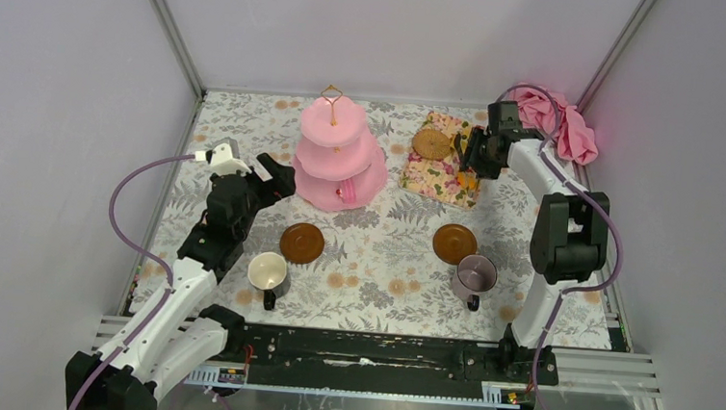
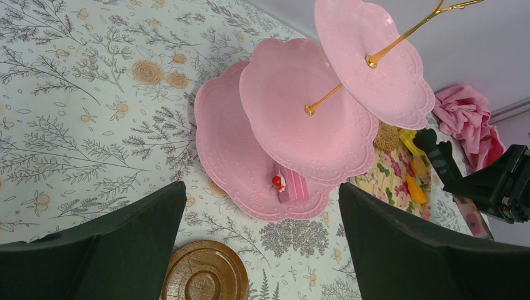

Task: Serve the afternoon tea
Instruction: Pick up the desert from the tray.

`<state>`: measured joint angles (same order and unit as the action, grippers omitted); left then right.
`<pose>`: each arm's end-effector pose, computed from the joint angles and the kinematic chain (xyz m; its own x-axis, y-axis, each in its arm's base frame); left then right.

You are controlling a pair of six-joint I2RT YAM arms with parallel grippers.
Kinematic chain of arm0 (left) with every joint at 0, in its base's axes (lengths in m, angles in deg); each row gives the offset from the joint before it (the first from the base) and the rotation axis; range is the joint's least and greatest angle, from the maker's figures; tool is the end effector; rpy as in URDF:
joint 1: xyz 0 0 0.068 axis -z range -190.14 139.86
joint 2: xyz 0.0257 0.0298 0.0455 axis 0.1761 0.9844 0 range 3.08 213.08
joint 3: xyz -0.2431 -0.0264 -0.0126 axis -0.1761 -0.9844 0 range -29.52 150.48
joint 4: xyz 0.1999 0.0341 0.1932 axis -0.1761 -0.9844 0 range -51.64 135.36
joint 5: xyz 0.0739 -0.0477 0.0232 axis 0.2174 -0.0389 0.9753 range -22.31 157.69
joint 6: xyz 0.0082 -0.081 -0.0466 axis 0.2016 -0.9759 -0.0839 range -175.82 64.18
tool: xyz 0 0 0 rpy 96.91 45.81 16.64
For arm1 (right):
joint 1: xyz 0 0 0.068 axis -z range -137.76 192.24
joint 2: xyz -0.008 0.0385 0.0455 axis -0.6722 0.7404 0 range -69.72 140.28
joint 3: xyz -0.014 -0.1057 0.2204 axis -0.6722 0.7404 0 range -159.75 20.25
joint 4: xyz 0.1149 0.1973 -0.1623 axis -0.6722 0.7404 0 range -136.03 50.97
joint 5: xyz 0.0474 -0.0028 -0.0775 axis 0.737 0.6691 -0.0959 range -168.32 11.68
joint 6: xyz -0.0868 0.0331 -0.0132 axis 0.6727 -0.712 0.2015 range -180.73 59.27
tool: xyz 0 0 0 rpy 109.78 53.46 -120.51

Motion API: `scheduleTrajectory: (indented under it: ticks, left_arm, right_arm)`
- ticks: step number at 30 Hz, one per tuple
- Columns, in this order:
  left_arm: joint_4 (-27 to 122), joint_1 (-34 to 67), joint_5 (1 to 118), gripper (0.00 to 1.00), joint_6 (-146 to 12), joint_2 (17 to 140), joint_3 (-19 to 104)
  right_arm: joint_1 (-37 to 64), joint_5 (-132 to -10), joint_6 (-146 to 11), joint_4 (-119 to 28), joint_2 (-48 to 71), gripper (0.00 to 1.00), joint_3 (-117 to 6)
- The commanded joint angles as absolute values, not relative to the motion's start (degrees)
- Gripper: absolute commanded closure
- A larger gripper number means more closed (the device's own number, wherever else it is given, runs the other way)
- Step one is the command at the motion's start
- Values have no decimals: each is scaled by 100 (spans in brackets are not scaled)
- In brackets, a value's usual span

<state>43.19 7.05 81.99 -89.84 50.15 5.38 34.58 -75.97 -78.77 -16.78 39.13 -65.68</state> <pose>0.2762 -0.0637 0.2498 -0.2284 -0.4969 -0.8372 -0.0846 0.8668 -0.4914 0.4558 0.0647 0.1627 -0.7933 0.2056 -0.5731 0.0922 0.9710 0.2207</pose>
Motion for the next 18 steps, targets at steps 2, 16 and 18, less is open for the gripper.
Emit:
scheduleTrajectory:
  ticks: [2,16,18]
  left_arm:
    - [4607,667,8155,0,-8975,5002,573]
    - [4606,667,8139,0,-8979,5054,575]
    - [4606,669,8144,0,-8970,5056,583]
  right_arm:
    - [3520,-7305,-7704,-1749,4066,46,-7000]
    - [3737,-6906,-7629,-1878,4387,46,-7108]
    - [3748,-6861,-7612,-1899,4450,46,-7126]
